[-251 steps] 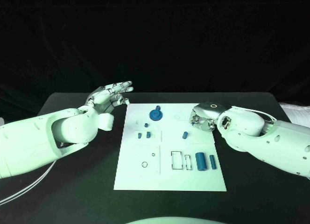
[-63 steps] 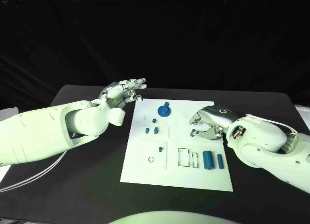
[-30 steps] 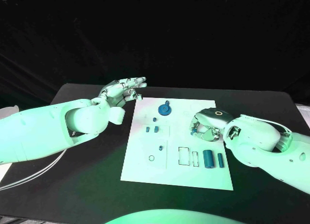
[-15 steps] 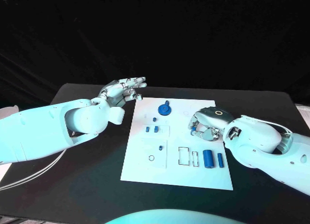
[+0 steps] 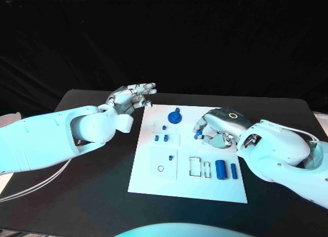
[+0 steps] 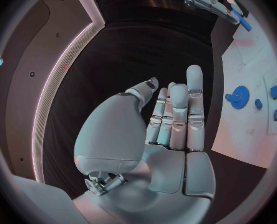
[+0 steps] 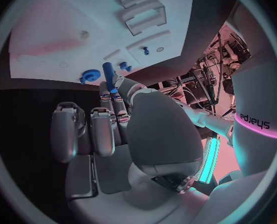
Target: Assemble the parts on the task board
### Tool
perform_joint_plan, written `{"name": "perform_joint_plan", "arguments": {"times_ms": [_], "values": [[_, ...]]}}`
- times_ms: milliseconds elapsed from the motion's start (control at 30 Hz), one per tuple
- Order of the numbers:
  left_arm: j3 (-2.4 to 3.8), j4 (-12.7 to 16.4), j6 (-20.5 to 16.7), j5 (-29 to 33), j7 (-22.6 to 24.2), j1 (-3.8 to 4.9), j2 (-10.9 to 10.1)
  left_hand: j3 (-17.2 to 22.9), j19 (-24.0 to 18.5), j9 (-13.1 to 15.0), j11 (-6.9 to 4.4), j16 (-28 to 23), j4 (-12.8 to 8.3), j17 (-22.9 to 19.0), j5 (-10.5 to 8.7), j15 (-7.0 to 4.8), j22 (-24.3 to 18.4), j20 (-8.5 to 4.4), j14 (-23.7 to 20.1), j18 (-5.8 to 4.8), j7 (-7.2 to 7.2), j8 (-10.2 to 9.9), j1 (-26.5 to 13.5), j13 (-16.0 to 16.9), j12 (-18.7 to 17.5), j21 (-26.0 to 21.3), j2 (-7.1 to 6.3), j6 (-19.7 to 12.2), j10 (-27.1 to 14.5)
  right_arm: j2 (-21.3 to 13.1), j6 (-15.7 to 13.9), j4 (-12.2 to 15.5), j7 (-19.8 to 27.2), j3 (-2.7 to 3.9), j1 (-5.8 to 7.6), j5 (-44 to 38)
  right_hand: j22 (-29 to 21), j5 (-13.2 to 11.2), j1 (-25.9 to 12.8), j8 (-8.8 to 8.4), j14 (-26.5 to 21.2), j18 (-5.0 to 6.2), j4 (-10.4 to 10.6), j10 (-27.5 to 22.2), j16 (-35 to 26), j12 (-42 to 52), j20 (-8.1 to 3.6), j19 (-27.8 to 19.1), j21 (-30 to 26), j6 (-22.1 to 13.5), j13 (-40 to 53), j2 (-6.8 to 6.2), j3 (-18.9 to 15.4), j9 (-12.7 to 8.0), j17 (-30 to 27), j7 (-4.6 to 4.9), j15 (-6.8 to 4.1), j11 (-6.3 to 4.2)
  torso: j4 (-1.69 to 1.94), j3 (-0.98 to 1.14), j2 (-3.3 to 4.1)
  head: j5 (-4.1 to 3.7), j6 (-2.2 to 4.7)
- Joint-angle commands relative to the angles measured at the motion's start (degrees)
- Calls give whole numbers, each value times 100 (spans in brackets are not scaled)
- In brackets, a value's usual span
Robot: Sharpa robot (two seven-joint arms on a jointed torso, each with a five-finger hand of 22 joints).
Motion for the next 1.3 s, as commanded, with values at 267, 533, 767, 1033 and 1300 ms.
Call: {"name": "perform_joint_plan", "arguments": {"times_ms": [267, 533, 767, 1033, 1300], "values": [[3, 28, 68, -28, 78, 3, 47, -5, 8, 0, 8, 41, -42, 2, -22, 1, -9, 39, -26, 59, -9, 40, -19, 7, 48, -38, 65, -48, -48, 688, -71, 185, 166, -19, -316, -17, -5, 24, 127, -10, 356, 84, -50, 235, 10, -44, -30, 5, -15, 35, 5, 67, 80, 5, 201, 9, -29, -173, 26, -4, 15, 109, -29], [3, 53, 33, -28, 114, 4, 53, -4, 9, 1, 6, 41, -50, -8, -20, 0, -9, 39, -29, 60, -11, 46, -12, 10, 61, -39, 70, -49, -53, 1115, -11, -63, 292, -121, -573, -39, -14, 24, 123, -22, 355, 85, -68, 233, 8, -65, -29, 1, -21, 28, 4, 63, 103, 5, 197, 17, -25, -166, 21, -10, 21, 178, -78], [3, 57, 27, -28, 118, 4, 54, -4, 9, 1, 6, 41, -50, -8, -20, 0, -9, 39, -29, 60, -11, 46, -12, 10, 61, -39, 70, -49, -53, 1308, 62, -295, 359, -180, -708, 0, -14, 25, 121, -32, 354, 85, -84, 230, 5, -82, -27, 1, -22, 22, 4, 59, 119, 5, 191, 23, -22, -161, 16, -2, 16, 200, -124], [3, 45, 44, -28, 107, 4, 64, -5, 11, 2, 5, 49, -54, 2, -19, -1, -10, 39, -25, 61, -12, 51, -10, 12, 72, -39, 71, -48, -54, 1394, 157, -473, 366, -227, -760, -3, -18, 26, 116, -39, 353, 85, -94, 227, 3, -93, -26, 0, -24, 18, 4, 54, 129, 4, 189, 26, -18, -157, 16, 3, 7, 207, -151], [3, 41, 50, -28, 100, 4, 67, -5, 11, 2, 5, 49, -54, 2, -19, -1, -10, 39, -25, 61, -12, 51, -10, 12, 72, -39, 71, -48, -54, 1403, 292, -545, 389, -251, -776, 21, -22, 25, 109, -40, 353, 86, -95, 231, 4, -96, -25, -2, -27, 20, 5, 54, 132, 5, 190, 29, -17, -155, 9, 4, 10, 215, -158]]}}
